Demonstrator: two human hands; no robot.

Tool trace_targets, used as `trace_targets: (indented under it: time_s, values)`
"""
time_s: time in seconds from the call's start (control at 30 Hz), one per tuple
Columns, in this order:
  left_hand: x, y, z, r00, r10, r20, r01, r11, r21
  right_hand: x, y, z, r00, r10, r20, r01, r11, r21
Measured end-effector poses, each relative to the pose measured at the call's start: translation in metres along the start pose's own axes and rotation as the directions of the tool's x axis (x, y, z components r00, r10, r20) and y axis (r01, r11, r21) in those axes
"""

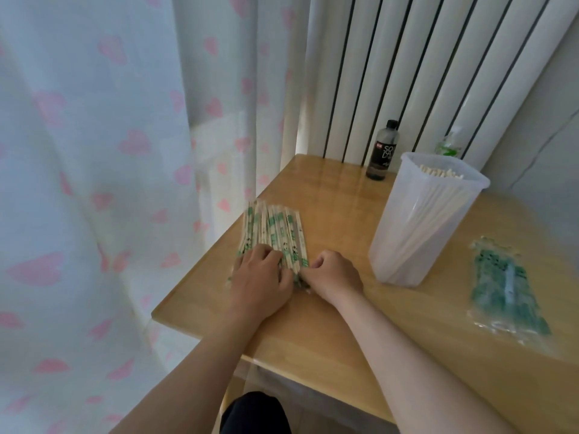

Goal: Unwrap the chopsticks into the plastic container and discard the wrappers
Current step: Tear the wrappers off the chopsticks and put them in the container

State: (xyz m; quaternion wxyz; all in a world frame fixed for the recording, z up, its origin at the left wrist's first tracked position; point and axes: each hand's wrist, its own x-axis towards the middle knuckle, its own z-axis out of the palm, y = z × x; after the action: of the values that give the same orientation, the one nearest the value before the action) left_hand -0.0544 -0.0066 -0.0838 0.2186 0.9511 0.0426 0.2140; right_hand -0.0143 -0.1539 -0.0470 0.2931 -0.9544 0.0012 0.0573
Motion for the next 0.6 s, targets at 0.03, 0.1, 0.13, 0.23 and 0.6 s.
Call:
trace_targets:
  time_s: [0.03, 0.1, 0.13, 0.23, 0.6]
  values:
    - [0.000, 0.000, 0.001, 1.000, 0.001, -0.005, -0.001, 1.000, -0.002, 0.000, -0.002, -0.001, 1.000, -0.004, 0.021, 0.004, 1.000, -0.021]
    - [0.000, -0.001, 0.001, 1.000, -0.001, -0.002, 0.001, 1.000, -0.005, 0.000, -0.007, -0.005, 0.998, -0.014, 0.060, 0.019, 0.997, -0.071]
    - [-0.001, 0.000, 0.001, 1.000, -0.002, 0.001, 0.002, 1.000, -0.006, 0.000, -0.009, -0.006, 0.997, -0.009, 0.079, 0.016, 0.996, -0.088]
    - [-0.002, 0.000, -0.001, 1.000, -0.006, -0.003, 0.006, 1.000, -0.018, -0.001, -0.015, -0.009, 0.994, 0.022, 0.106, -0.009, 0.993, -0.114]
    - [-0.003, 0.001, -0.006, 1.000, -0.003, 0.026, 0.004, 0.999, -0.039, -0.009, 0.006, -0.017, 0.976, 0.213, 0.054, -0.213, 0.857, 0.469]
